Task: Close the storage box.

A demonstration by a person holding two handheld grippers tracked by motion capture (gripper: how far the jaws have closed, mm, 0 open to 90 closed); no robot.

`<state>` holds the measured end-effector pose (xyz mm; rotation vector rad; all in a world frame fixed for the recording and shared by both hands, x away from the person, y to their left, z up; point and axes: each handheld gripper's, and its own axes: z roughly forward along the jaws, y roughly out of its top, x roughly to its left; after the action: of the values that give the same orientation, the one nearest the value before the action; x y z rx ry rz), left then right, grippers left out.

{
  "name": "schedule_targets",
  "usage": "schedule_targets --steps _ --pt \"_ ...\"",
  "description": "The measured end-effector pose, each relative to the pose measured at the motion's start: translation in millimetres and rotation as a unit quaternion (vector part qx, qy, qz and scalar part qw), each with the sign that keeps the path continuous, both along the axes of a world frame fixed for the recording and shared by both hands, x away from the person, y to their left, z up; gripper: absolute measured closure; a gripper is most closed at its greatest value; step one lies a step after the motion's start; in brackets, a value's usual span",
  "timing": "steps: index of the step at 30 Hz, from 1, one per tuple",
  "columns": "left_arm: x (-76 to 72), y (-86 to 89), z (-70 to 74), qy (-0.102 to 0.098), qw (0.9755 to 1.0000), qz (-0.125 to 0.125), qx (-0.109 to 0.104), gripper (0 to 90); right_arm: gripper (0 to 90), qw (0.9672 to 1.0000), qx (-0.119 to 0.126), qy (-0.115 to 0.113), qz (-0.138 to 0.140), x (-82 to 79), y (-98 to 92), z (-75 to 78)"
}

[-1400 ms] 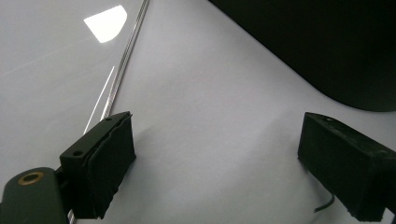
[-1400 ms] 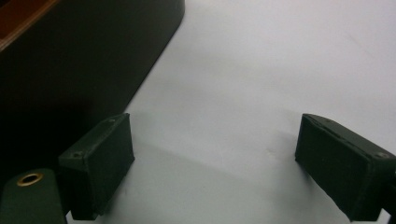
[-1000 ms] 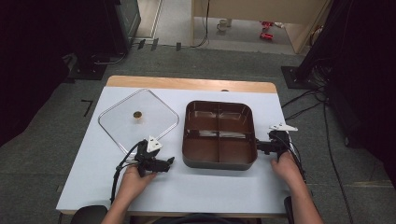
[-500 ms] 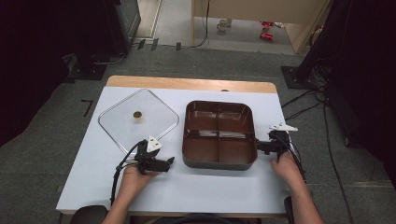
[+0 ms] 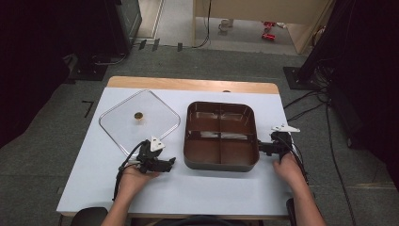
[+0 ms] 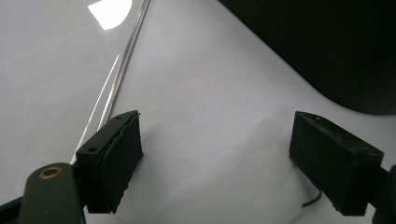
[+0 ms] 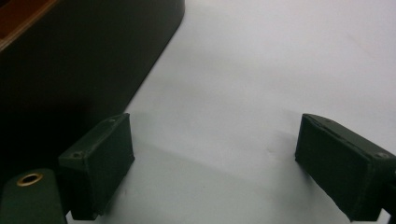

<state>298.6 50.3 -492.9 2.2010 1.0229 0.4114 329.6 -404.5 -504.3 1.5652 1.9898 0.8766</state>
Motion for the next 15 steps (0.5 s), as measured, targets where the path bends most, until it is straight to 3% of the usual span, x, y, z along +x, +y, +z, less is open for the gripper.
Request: schedule_targets --steps 4,10,12,15 --pt "0.9 -1.6 2.6 0.009 0.9999 0.007 0.002 20.4 10.7 1.0 0.0 0.0 0.0 0.0 0.0 0.0" --pt "1.5 -3.0 4.2 0.013 0.9999 0.001 0.001 18.5 10.8 1.0 0.0 0.0 0.0 0.0 0.0 0.0" --pt "1.2 -3.1 5.6 0.013 0.9999 -0.001 -0.009 22.0 10.7 1.0 0.0 0.0 0.0 0.0 0.0 0.0" --pt "1.1 -1.6 9.2 0.014 0.9992 -0.015 -0.034 18.9 10.8 1.0 0.0 0.0 0.0 0.0 0.0 0.0"
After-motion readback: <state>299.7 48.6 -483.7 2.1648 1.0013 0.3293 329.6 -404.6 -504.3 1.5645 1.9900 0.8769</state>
